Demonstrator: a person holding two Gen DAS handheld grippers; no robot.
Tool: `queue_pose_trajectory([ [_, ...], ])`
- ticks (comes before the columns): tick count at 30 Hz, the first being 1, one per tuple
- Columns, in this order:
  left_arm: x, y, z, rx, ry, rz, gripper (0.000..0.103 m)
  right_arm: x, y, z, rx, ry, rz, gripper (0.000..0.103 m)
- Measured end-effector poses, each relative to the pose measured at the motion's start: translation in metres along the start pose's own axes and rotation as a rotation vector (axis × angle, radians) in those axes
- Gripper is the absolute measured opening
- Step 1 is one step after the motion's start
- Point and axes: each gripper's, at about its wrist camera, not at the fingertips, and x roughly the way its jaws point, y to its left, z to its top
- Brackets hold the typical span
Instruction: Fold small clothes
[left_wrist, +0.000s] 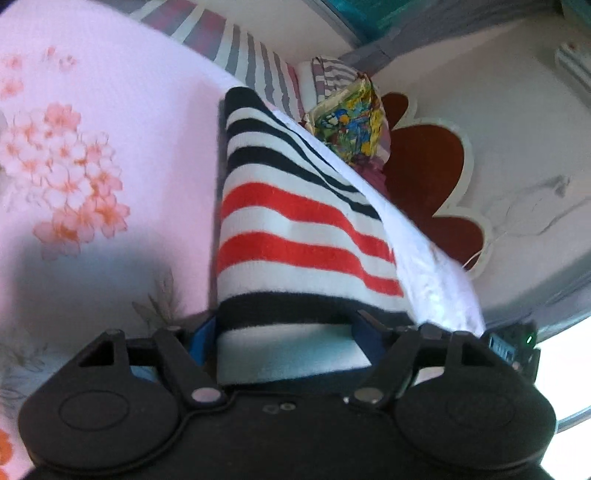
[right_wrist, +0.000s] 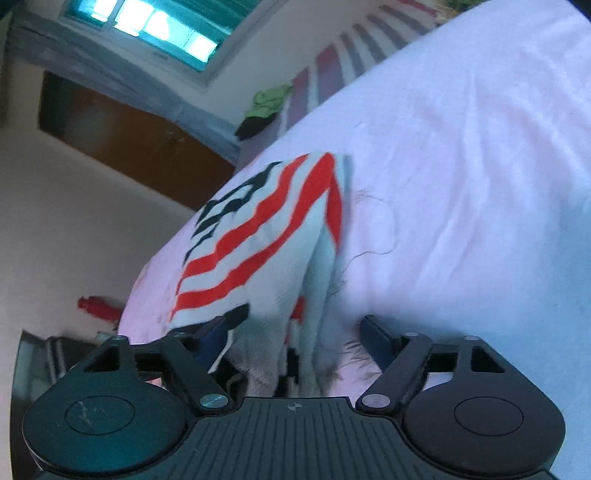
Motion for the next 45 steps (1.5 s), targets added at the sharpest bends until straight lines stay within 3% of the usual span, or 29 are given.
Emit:
queue_pose_trajectory([
  [5,0.008,0.001,0.002,0.005,-0.006,-0.019,0.077,0.019,0.013,-0.006,-0.018,0.054,0.059,0.079],
  [7,0.008,0.000,0.003,0.007,0.002,-0.016,0.077,0.025,0.005,-0.003,0.028,0.074,0.138,0.079],
  [9,0.006,-0.004,0.002,0.034,0.005,0.001,0.077,0.023,-0.004,-0.001,0.038,0.064,0.141,0.067],
  [10,0.005,-0.008,0.001,0.057,0.005,0.015,0.077,0.022,-0.009,-0.002,0.044,0.061,0.119,0.051],
  [11,0.005,-0.012,0.000,0.083,0.002,0.035,0.077,0.021,-0.014,-0.002,0.049,0.057,0.106,0.046],
  [14,0.015,-0.030,-0.005,0.154,-0.019,0.098,0.077,0.025,0.001,-0.007,-0.017,0.037,0.045,0.046],
  [19,0.025,-0.048,-0.012,0.230,-0.058,0.149,0.075,0.040,0.051,-0.020,-0.241,0.011,-0.170,0.041],
  [22,0.015,-0.066,-0.016,0.292,-0.096,0.176,0.054,0.039,0.075,-0.031,-0.342,-0.025,-0.260,0.036],
  [24,0.003,-0.077,-0.016,0.310,-0.121,0.138,0.049,0.031,0.084,-0.037,-0.378,-0.052,-0.269,0.035],
  [31,-0.015,-0.096,-0.023,0.361,-0.136,0.056,0.049,0.018,0.126,-0.058,-0.493,-0.112,-0.335,0.035],
  [38,-0.072,-0.068,-0.031,0.357,-0.194,-0.008,0.049,0.045,0.187,-0.089,-0.557,-0.129,-0.344,0.035],
  [45,-0.159,0.009,-0.027,0.296,-0.215,0.023,0.049,0.131,0.261,-0.141,-0.642,-0.084,-0.318,0.035],
])
